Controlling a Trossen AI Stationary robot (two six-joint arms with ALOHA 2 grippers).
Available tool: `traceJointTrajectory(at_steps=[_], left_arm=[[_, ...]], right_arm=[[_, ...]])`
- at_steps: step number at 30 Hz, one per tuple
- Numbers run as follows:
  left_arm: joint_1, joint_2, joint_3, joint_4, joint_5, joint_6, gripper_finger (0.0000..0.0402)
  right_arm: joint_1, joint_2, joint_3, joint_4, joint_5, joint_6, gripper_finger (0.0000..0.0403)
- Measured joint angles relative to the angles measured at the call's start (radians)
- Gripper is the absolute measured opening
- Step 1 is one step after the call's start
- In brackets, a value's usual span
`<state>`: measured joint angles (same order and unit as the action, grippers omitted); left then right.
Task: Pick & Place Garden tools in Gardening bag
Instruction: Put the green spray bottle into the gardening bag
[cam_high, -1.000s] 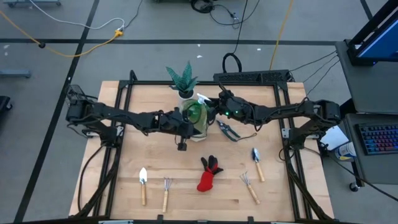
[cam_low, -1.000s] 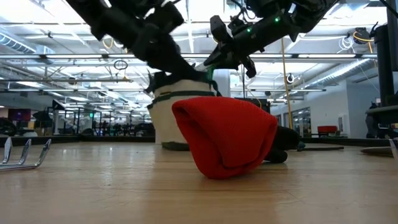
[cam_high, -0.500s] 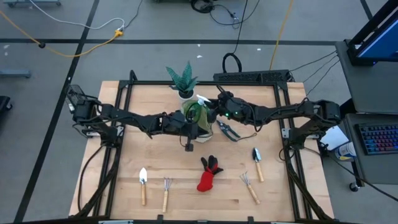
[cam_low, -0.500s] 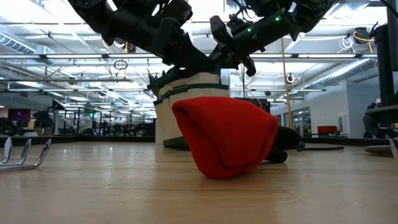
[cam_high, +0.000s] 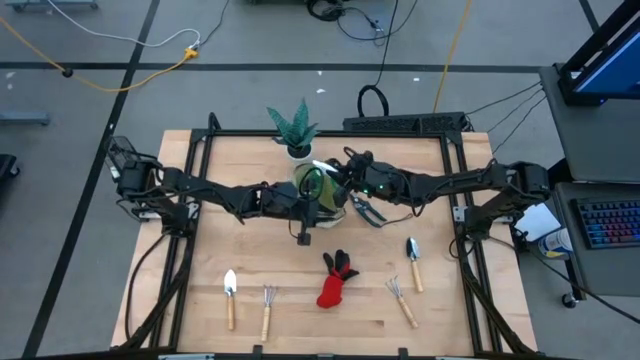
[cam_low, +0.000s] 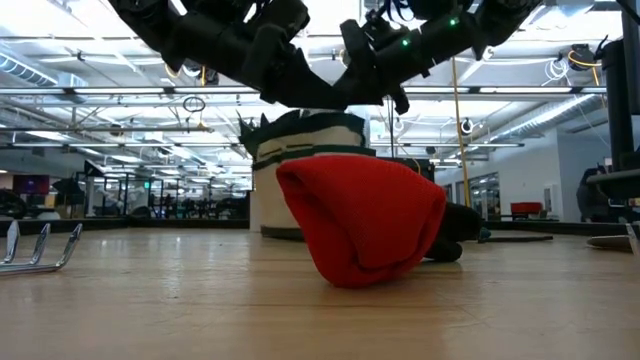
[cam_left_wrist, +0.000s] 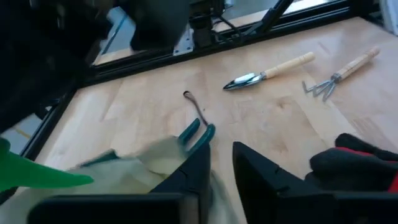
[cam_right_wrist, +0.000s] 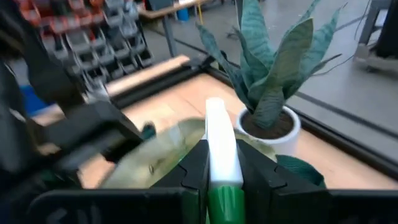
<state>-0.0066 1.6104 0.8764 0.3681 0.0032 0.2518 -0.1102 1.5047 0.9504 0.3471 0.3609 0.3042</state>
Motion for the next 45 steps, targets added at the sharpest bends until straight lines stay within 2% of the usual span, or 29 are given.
traceJointTrajectory(at_steps=[7, 10, 13, 16, 20, 23, 27, 35, 43, 45], left_arm=[[-0.037, -0.023, 0.000, 0.055, -0.014, 0.005, 0.0119], [-0.050, -0.074, 0.002, 0.006, -0.111, 0.005, 0.0130], [-0.067, -0.154, 0.001, -0.128, -0.265, 0.015, 0.0133], [-0.064, -0.238, 0.001, -0.312, -0.349, -0.036, 0.0133], [-0.031, -0.294, 0.001, -0.467, -0.375, -0.188, 0.0134], [0.007, -0.298, 0.001, -0.497, -0.395, -0.248, 0.0134], [0.055, -0.283, 0.000, -0.504, -0.398, -0.260, 0.0134], [0.136, -0.232, 0.000, -0.521, -0.397, -0.330, 0.0134], [0.165, -0.190, 0.000, -0.515, -0.395, -0.331, 0.0134], [0.160, -0.190, 0.000, -0.497, -0.395, -0.284, 0.0134]], right_arm=[[0.001, -0.002, 0.000, -0.026, -0.002, -0.129, 0.0050], [0.001, -0.003, 0.000, -0.060, -0.010, -0.137, 0.0050], [-0.003, -0.003, 0.000, -0.099, -0.045, -0.115, 0.0050], [-0.007, -0.003, 0.000, -0.117, -0.056, -0.058, 0.0050], [-0.008, -0.003, 0.000, -0.104, -0.047, -0.003, 0.0050], [-0.008, -0.003, 0.000, -0.099, -0.047, 0.001, 0.0050], [-0.008, 0.012, 0.000, -0.082, -0.017, -0.009, 0.0054], [-0.035, 0.035, -0.001, -0.080, -0.023, -0.067, 0.0085], [-0.041, 0.033, 0.000, -0.064, -0.025, -0.115, 0.0088], [-0.041, 0.033, 0.000, -0.062, -0.025, -0.115, 0.0089]])
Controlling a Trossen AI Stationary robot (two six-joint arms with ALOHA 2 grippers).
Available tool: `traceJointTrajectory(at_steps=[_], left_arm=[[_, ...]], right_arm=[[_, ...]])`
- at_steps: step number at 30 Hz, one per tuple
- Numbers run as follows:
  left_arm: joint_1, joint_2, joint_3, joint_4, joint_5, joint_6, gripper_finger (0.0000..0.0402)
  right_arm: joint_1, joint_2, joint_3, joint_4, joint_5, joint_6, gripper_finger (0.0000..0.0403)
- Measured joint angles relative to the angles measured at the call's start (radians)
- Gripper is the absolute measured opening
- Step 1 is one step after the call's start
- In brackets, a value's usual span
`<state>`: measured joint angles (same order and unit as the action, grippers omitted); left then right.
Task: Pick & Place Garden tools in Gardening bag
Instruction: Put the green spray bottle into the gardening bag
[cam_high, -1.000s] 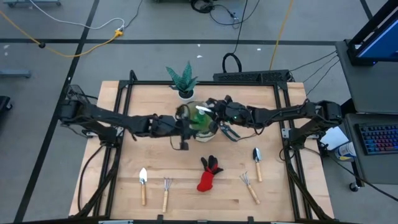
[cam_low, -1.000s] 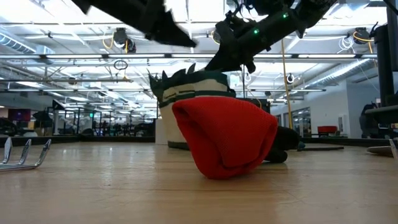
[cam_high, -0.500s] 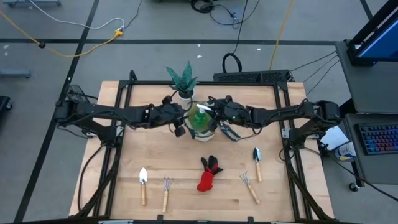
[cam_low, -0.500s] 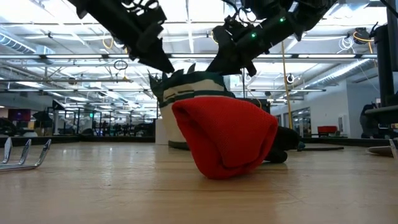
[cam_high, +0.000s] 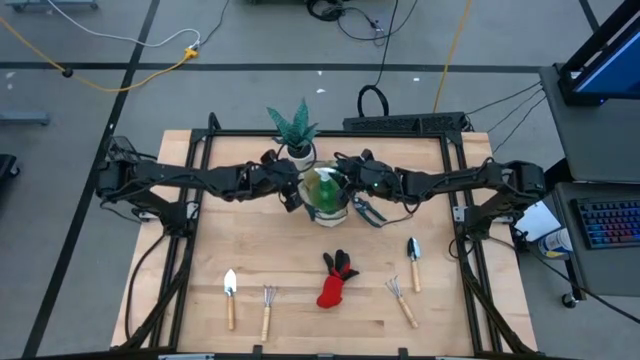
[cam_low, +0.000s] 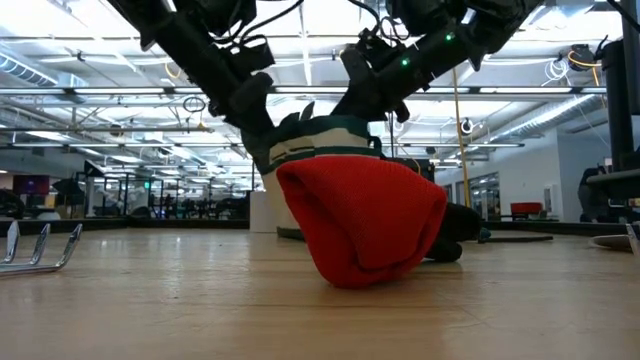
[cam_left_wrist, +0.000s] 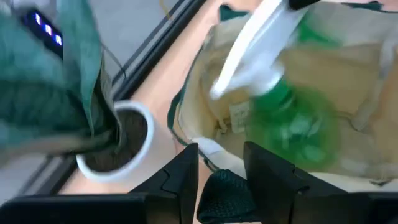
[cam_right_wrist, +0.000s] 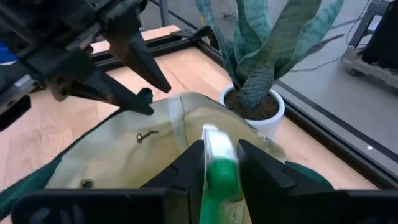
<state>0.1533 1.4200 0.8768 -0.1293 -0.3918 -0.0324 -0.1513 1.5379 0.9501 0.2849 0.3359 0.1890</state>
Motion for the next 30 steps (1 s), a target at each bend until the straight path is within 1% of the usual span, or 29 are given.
traceJointTrajectory(at_steps=[5, 6, 9, 11, 14, 17, 18, 20, 25, 30], left_arm=[[-0.019, 0.000, 0.000, 0.074, 0.006, 0.158, 0.0134], [-0.020, -0.001, 0.000, 0.092, 0.029, 0.178, 0.0134], [-0.014, -0.001, 0.000, 0.125, 0.161, 0.212, 0.0134], [-0.010, -0.001, 0.000, 0.151, 0.227, 0.226, 0.0134], [-0.005, -0.001, 0.000, 0.185, 0.251, 0.325, 0.0134], [0.005, -0.001, 0.000, 0.217, 0.267, 0.409, 0.0134], [0.011, -0.001, 0.004, 0.213, 0.289, 0.426, 0.0134], [0.022, -0.001, 0.013, 0.209, 0.347, 0.449, 0.0134], [0.030, -0.001, 0.037, 0.211, 0.431, 0.468, 0.0134], [0.035, 0.001, 0.055, 0.212, 0.484, 0.486, 0.0134]], right_arm=[[0.000, 0.000, 0.000, -0.007, 0.000, 0.000, 0.0112], [0.000, 0.000, 0.000, -0.012, 0.000, 0.000, 0.0120], [0.000, 0.000, 0.000, -0.014, 0.000, -0.017, 0.0145], [0.003, 0.000, 0.000, -0.013, 0.000, -0.044, 0.0159], [0.012, 0.000, 0.000, -0.013, -0.005, -0.046, 0.0172], [0.022, 0.000, 0.000, -0.013, -0.082, -0.045, 0.0175], [0.025, 0.000, 0.000, -0.014, -0.115, -0.045, 0.0174], [0.035, 0.000, 0.000, -0.013, -0.141, -0.045, 0.0169], [0.044, 0.000, 0.000, -0.012, -0.073, -0.072, 0.0159], [0.040, 0.000, 0.000, 0.001, -0.075, -0.093, 0.0165]])
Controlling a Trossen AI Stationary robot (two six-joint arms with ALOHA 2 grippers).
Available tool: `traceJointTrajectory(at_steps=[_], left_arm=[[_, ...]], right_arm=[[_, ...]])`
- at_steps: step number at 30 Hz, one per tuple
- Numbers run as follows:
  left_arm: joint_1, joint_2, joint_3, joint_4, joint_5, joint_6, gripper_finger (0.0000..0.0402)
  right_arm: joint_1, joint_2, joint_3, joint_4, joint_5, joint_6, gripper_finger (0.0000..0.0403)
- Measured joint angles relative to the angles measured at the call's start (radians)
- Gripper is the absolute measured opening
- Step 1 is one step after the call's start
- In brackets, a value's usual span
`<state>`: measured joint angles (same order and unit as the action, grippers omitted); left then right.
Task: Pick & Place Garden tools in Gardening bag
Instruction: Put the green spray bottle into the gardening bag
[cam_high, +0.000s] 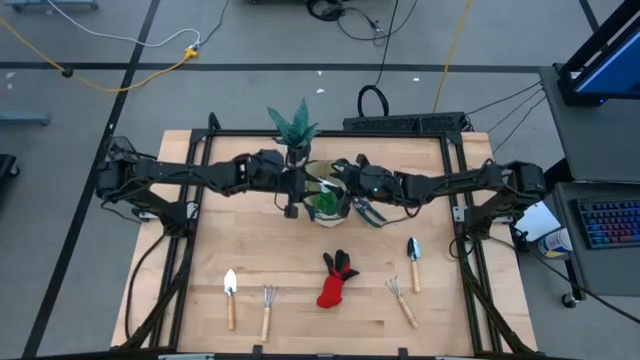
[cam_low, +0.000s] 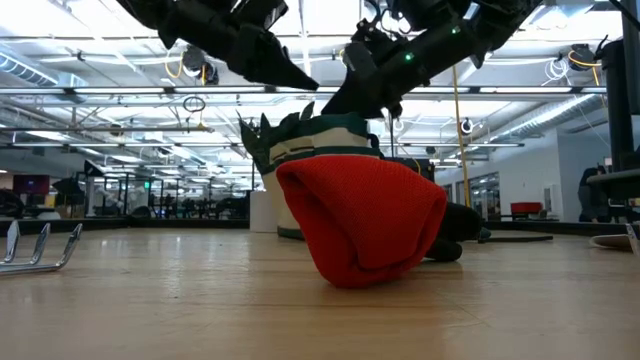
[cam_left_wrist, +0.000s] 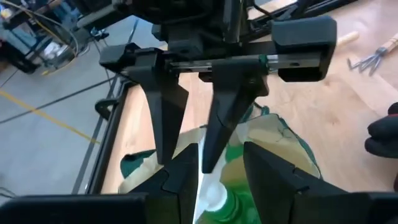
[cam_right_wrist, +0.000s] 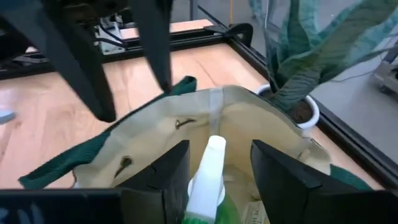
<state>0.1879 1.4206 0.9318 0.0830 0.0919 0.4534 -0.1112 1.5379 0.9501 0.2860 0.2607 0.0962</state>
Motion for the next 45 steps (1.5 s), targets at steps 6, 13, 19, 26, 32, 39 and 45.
traceJointTrajectory(at_steps=[6, 13, 19, 26, 32, 39, 45], left_arm=[[0.032, 0.054, 0.035, 0.003, 0.016, 0.016, 0.0134], [0.069, 0.152, 0.109, -0.003, 0.129, 0.037, 0.0134], [0.082, 0.243, 0.197, -0.120, 0.157, 0.043, 0.0134], [0.081, 0.262, 0.228, -0.196, 0.162, 0.049, 0.0134], [0.082, 0.254, 0.228, -0.256, 0.162, 0.082, 0.0131], [0.081, 0.254, 0.228, -0.292, 0.162, 0.077, 0.0068], [0.081, 0.254, 0.228, -0.287, 0.164, 0.047, 0.0057]], right_arm=[[0.028, -0.080, 0.002, -0.001, 0.000, -0.079, 0.0173], [0.094, -0.151, 0.002, -0.158, -0.044, -0.087, 0.0163], [0.128, -0.109, 0.000, -0.188, -0.186, -0.132, 0.0152], [0.134, -0.078, -0.001, -0.222, -0.185, -0.161, 0.0148], [0.132, -0.079, 0.001, -0.256, -0.185, -0.162, 0.0143], [0.132, -0.079, 0.000, -0.311, -0.185, -0.165, 0.0127], [0.132, -0.080, 0.000, -0.314, -0.184, -0.167, 0.0089]])
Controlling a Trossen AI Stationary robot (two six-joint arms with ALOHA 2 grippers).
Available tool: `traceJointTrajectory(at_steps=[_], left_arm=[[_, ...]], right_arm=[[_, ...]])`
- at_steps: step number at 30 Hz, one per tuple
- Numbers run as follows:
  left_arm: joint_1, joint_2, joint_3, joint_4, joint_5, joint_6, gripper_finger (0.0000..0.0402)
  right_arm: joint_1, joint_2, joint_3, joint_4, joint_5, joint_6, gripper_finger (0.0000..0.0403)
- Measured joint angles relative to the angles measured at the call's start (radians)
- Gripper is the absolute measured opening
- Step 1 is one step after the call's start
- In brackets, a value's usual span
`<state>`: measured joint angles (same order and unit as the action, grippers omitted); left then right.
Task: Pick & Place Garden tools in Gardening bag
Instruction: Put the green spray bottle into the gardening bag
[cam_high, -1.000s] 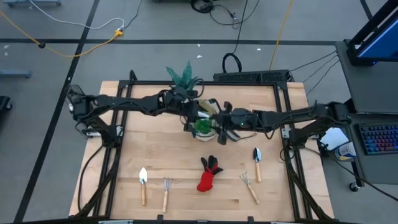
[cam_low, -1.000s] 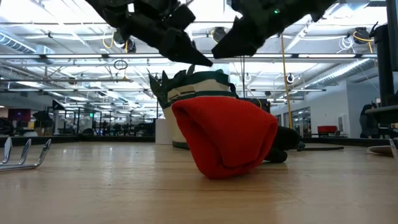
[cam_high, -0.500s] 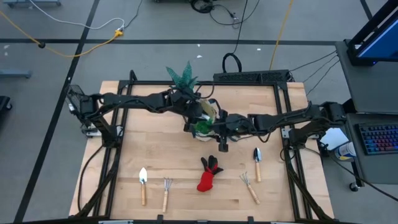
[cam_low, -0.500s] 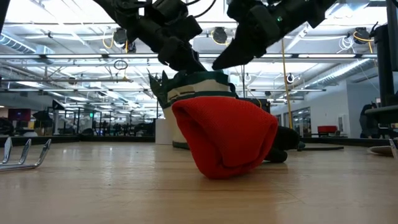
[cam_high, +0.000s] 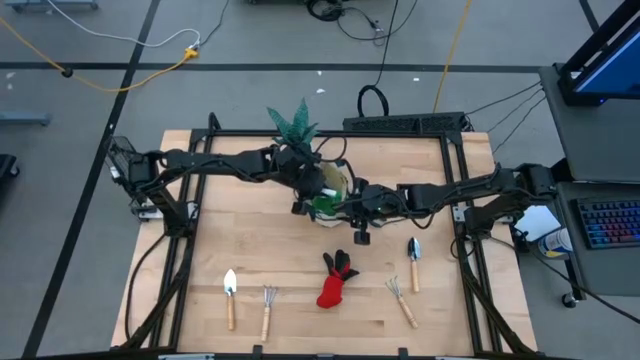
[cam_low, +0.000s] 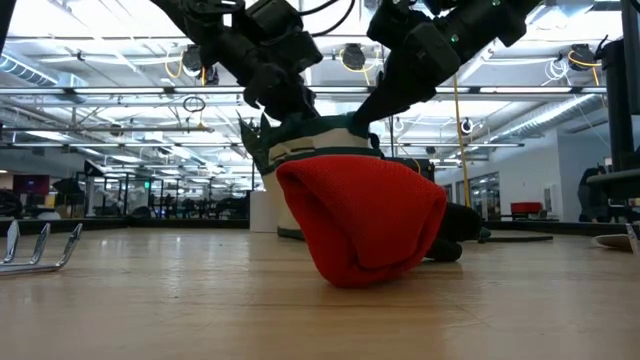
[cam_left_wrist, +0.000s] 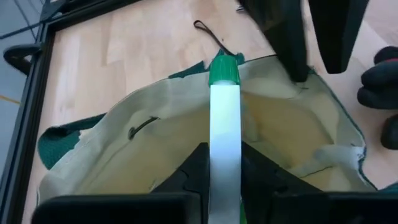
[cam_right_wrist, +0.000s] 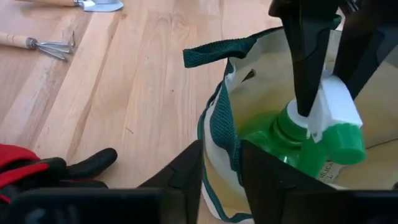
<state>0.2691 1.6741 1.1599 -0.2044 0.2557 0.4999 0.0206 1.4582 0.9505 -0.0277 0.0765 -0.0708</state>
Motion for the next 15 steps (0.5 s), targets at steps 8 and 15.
traceJointTrajectory(at_steps=[8, 15], left_arm=[[0.008, 0.000, 0.000, 0.001, -0.077, -0.072, 0.0060], [0.027, -0.006, 0.000, -0.003, -0.105, -0.121, 0.0059]], right_arm=[[0.000, 0.000, 0.000, -0.015, 0.000, -0.021, 0.0006], [0.000, 0.000, 0.000, -0.015, 0.001, -0.021, 0.0003]])
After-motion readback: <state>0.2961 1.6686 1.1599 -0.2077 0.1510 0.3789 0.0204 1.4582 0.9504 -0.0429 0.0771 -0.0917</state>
